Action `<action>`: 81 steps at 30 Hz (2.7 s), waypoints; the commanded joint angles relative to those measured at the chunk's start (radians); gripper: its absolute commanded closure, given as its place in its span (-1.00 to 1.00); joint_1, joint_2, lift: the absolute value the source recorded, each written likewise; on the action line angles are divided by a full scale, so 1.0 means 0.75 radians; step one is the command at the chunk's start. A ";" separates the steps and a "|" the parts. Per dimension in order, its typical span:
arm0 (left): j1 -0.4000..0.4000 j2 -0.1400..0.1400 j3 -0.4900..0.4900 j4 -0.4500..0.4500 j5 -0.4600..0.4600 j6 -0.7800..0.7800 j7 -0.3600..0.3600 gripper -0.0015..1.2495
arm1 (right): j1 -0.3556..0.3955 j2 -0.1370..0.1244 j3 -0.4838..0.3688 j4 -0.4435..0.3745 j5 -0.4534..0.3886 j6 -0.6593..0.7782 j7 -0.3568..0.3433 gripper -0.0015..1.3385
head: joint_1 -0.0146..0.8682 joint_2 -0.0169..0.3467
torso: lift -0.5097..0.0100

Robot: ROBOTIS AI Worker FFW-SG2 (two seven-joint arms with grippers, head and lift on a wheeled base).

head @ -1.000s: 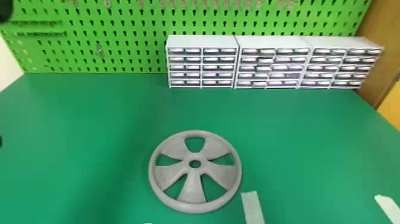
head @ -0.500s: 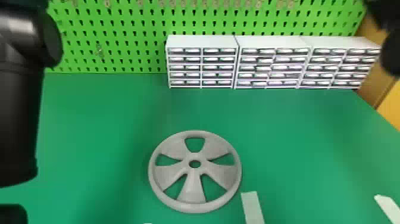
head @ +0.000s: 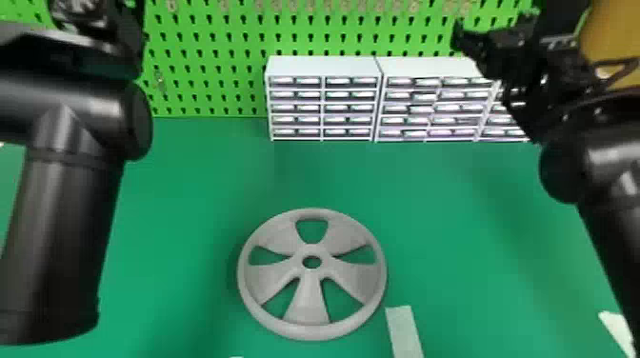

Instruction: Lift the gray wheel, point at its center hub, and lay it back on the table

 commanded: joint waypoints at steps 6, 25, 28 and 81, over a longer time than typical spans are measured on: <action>0.101 -0.015 0.053 0.011 -0.028 0.028 0.001 -0.19 | 0.085 0.008 -0.044 0.006 0.012 0.051 0.000 -0.68 | 0.60 -0.64 | 0.59; 0.308 -0.124 0.165 -0.107 -0.226 0.032 0.250 -0.19 | 0.153 0.010 -0.048 0.002 0.008 0.078 0.004 -0.68 | 0.60 -0.64 | 0.59; 0.322 -0.140 0.165 -0.142 -0.251 0.032 0.328 -0.19 | 0.155 0.012 -0.040 0.002 0.012 0.078 0.004 -0.68 | 0.60 -0.64 | 0.59; 0.492 -0.152 0.464 -0.111 -0.003 0.231 -0.024 -0.18 | 0.179 0.020 -0.034 0.029 -0.001 0.086 0.004 -0.68 | 0.60 -0.64 | 0.59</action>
